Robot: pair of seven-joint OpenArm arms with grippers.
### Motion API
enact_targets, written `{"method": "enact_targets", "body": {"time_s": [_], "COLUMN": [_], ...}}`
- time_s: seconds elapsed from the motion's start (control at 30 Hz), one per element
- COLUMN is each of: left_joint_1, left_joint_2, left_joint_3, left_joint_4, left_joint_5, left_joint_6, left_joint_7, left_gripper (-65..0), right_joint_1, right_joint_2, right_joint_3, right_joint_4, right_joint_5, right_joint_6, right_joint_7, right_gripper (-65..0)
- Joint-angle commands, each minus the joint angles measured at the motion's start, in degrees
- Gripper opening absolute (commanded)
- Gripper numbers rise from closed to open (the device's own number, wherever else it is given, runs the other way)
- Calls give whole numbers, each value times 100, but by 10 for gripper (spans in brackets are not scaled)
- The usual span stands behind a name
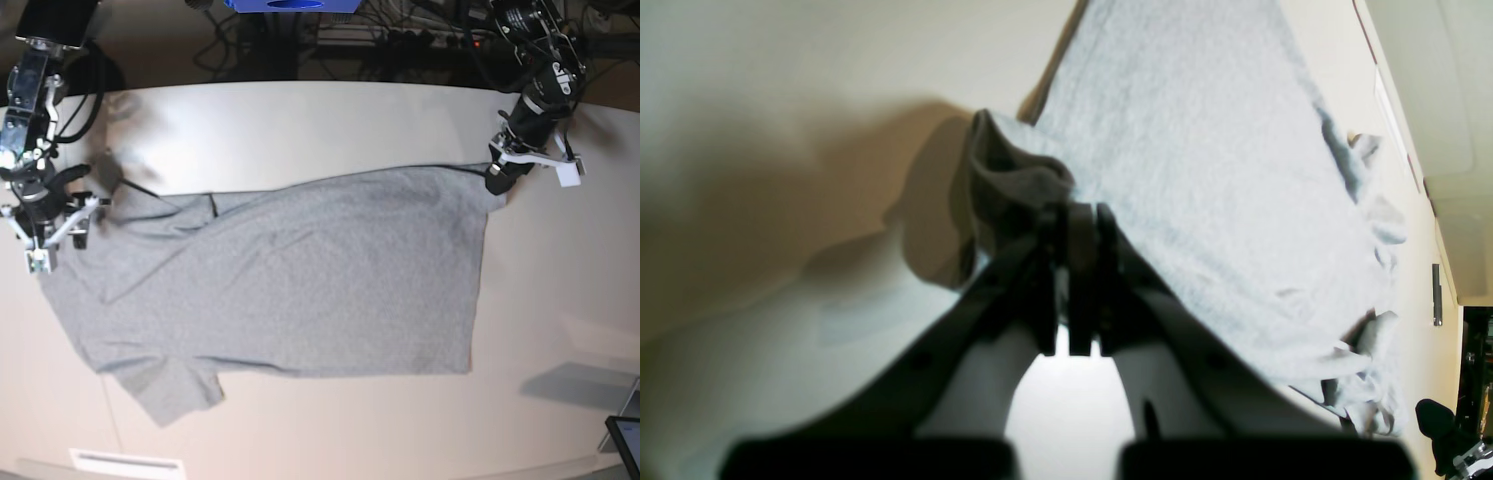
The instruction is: Fold the T-shirt properly
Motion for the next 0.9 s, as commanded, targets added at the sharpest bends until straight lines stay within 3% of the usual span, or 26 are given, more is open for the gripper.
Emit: {"method": "enact_targets", "body": {"time_s": [0.0,0.3,0.43,0.57,0.67,0.87], "left_joint_1": [-10,-116,-450,-819,-1039,-1478], "left_joint_2": [-51,-60,-42,28,28,-7], "left_joint_3": [-16,-7,-42,-25,-7,-7], "left_joint_4": [92,92,84,84,75,-760], "left_joint_5": [-100,-100,-83,-83,-65,-56], "left_joint_6": [-40,-31,-22,277,285,294], "left_joint_7": [-81,-72,438,526,534,534], "left_gripper": [-650,-650,-650,-650,-650,-650], "right_joint_1": [80,124,124,124,124,124], "right_joint_2": [86,78,78,69,78,78], "right_joint_3": [12,12,12,12,12,12], "right_joint_4": [88,88,88,88,88,88], "right_joint_5": [25,25,25,25,25,25], "right_joint_6": [-1,-1,-1,-1,-1,-1], "right_joint_7": [133,107,107,98,98,98], "right_gripper": [-386,-386,-386,-386,-386,-386]}}
